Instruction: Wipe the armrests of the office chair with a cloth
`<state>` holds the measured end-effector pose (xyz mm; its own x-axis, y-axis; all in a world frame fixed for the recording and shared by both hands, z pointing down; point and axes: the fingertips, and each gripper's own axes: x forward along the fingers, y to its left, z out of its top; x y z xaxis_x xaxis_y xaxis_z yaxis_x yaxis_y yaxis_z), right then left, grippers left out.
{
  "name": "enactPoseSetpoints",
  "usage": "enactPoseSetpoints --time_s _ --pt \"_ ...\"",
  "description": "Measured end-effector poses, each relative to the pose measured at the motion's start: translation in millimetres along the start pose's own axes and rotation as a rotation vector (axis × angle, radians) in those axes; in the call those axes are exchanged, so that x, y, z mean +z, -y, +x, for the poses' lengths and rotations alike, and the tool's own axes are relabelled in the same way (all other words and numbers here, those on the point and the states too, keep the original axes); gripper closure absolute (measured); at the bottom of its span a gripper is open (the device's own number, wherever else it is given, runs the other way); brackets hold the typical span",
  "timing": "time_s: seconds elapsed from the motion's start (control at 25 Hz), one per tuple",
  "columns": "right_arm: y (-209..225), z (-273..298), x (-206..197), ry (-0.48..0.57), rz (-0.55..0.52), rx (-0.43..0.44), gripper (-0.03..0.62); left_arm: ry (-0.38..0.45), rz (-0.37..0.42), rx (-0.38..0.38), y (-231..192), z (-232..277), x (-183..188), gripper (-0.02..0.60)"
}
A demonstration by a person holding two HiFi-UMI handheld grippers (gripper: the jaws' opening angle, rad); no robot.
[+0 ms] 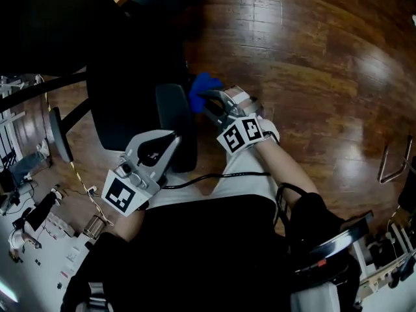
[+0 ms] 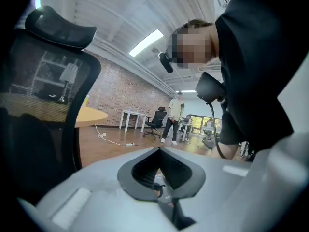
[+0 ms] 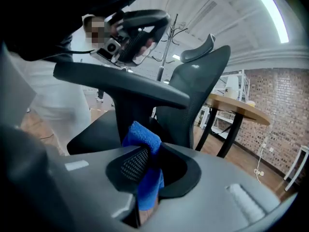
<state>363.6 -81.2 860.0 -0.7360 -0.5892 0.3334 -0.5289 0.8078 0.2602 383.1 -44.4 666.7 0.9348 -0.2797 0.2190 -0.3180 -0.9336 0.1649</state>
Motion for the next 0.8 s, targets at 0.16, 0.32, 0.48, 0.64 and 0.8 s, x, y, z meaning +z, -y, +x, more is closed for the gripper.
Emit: enactPoseSetpoints --time_s 0.16,0.32,0.48,0.64,0.8 --pt "-6 20 -15 -0.017 -0.057 0.072 0.548 -0.022 -0.039 -0.050 26 26 -14 0.575" --pt "-10 36 -41 -0.057 -0.146 0.135 0.548 0.045 -0.154 -0.115 59 56 -8 0.575" --pt "-31 54 -86 -0.150 -0.239 0.244 0.551 -0.009 -0.191 -0.137 85 73 -28 0.575" --pt "-68 67 -127 -0.229 -0.335 0.385 0.551 0.026 -0.328 -0.147 99 89 -27 0.575" --pt "-51 85 -153 -0.319 -0.254 0.311 0.551 -0.011 -0.327 -0.176 114 104 -52 0.575"
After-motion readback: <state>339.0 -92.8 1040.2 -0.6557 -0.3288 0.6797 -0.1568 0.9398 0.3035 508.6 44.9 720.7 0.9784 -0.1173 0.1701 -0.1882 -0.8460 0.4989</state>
